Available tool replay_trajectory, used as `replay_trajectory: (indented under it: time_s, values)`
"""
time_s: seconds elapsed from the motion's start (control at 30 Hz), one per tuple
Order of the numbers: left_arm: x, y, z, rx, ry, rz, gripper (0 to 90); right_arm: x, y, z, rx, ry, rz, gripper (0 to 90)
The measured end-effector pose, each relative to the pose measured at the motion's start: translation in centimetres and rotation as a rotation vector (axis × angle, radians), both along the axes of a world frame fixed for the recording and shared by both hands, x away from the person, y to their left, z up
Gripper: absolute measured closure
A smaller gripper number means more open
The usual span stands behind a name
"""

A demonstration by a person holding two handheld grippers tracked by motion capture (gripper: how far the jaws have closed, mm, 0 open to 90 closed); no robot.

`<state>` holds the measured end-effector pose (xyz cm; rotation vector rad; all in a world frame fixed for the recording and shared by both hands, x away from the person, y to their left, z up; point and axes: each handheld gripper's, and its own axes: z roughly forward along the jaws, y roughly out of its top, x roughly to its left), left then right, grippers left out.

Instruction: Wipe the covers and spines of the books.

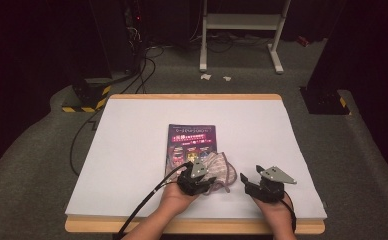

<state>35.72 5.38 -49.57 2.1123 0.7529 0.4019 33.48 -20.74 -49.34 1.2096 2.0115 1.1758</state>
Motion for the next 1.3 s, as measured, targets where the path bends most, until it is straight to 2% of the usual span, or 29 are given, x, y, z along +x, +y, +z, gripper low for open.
replay_trajectory:
  time_s: [0.1,0.23,0.4,0.67,0.83,0.97,1.13,1.3]
  values:
    - [0.1,0.2,0.1,0.009,-0.005,-0.004,63.0,0.0,-0.1,-0.1,0.0,0.002,-0.001,32.4]
    - [0.2,1.6,0.1,0.009,-0.008,0.021,62.9,0.0,-0.1,-0.3,-0.003,0.01,-0.002,32.5]
    - [0.3,4.5,0.1,0.02,-0.013,0.072,62.9,0.0,0.1,-0.3,-0.007,0.015,0.005,32.5]
    - [0.6,10.0,0.1,0.013,-0.018,0.188,62.9,0.1,0.4,-0.6,-0.014,0.02,0.01,32.2]
    - [0.9,11.9,0.2,0.028,-0.028,0.23,62.9,0.0,0.3,-0.4,0.004,0.009,0.021,31.3]
    - [1.2,12.7,0.2,0.02,-0.016,0.252,62.8,-0.2,0.4,-0.1,0.019,-0.01,0.044,30.8]
    - [1.4,12.6,0.2,0.014,-0.016,0.257,62.6,-0.2,0.7,-0.1,0.01,0.0,0.059,29.6]
    - [2.3,12.6,0.1,0.014,-0.012,0.27,61.7,0.0,0.9,0.1,0.019,0.007,0.072,24.9]
